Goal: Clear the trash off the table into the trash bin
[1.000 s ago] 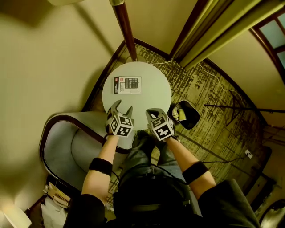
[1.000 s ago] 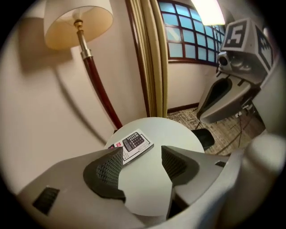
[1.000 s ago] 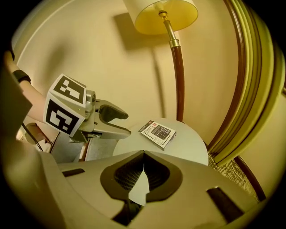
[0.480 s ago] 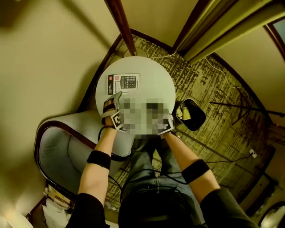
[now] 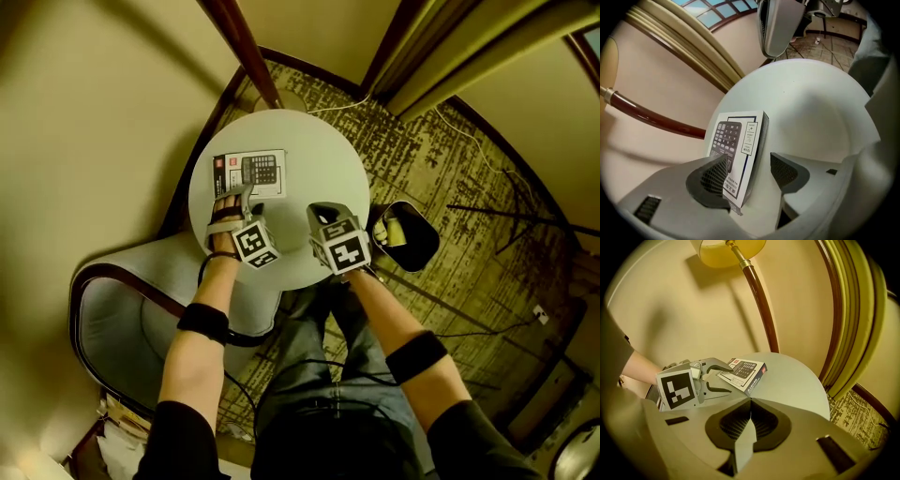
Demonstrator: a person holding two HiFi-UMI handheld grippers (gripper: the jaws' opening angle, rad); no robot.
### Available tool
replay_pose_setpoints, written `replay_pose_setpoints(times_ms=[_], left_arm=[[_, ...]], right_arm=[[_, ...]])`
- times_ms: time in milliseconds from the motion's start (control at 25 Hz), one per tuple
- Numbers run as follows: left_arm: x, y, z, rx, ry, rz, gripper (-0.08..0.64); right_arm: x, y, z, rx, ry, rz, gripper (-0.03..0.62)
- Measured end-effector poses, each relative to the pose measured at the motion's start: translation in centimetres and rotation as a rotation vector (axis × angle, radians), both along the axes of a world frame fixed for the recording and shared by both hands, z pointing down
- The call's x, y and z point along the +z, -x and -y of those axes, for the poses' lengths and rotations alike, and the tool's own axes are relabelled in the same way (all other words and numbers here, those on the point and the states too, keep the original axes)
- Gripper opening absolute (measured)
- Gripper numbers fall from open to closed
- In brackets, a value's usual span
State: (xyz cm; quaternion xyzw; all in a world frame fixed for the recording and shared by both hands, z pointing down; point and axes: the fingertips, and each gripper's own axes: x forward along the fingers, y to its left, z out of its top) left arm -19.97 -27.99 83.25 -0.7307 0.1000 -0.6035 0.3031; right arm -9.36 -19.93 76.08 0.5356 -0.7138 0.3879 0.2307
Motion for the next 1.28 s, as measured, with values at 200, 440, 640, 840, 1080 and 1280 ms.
replay_pose_setpoints(times_ms=[200, 440, 640, 840, 1080, 1280], left_arm=[[0.6, -0.3, 0.1, 0.011, 0.019, 0.013, 0.272], [0.1, -0.7, 0.3, 0.029, 0.009, 0.010, 0.187], [-0.6, -1.8, 0.0, 0.024, 0.012, -0.022, 0.137], [-2.6, -2.9, -0.5, -0.030, 0.063, -0.126, 0.112], [-7.1, -3.0, -1.1, -0.153, 0.118, -0.255, 0.101], [-13.1, -2.6, -1.7, -0.281, 0.147, -0.389, 0.101]], right_arm=[[0.8, -0.9, -0.5, 0.019, 0.016, 0.006, 0.002], [1.5, -1.2, -1.0, 0.009, 0.021, 0.002, 0.002], [1.0, -1.0, -1.0, 0.008, 0.025, 0.004, 0.002], [1.0, -1.3, -1.5, 0.017, 0.036, -0.008, 0.002], [-3.3, -1.0, -0.9, 0.004, 0.010, -0.008, 0.002], [-7.3, -0.7, -0.7, -0.014, -0.014, -0.026, 0.002]])
